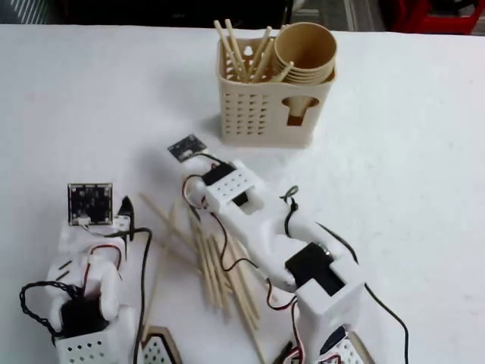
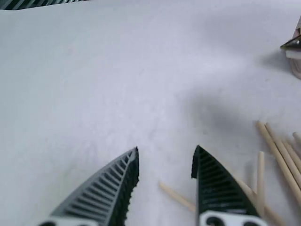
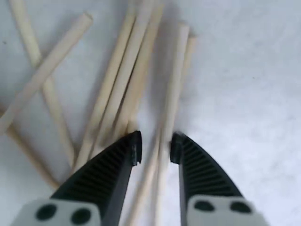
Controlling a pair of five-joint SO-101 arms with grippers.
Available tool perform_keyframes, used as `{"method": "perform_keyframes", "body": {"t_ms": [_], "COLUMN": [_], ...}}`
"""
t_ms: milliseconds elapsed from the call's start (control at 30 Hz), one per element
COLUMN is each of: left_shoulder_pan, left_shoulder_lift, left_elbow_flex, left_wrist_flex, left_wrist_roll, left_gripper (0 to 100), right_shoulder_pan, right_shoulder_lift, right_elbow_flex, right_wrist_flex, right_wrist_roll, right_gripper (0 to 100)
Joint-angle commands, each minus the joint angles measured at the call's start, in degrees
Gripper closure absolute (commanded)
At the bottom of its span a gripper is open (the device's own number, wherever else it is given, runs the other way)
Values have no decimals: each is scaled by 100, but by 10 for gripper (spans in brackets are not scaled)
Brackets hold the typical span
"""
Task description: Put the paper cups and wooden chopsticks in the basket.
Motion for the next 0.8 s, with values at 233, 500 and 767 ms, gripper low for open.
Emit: {"method": "perform_keyframes", "body": {"t_ms": [233,500,767], "left_shoulder_pan": [-22,-22,-13], "left_shoulder_lift": [-75,-75,-57], "left_elbow_flex": [-158,-149,-404], "left_wrist_flex": [-176,-185,-123], "left_wrist_roll": [-35,-35,-35], "left_gripper": [808,808,805], "right_shoulder_pan": [13,356,831], "right_shoulder_lift": [338,-840,-1789], "right_elbow_flex": [-378,-422,237], "right_wrist_flex": [532,1174,804], "right_wrist_roll": [88,484,466], "right_gripper": [981,981,981]}}
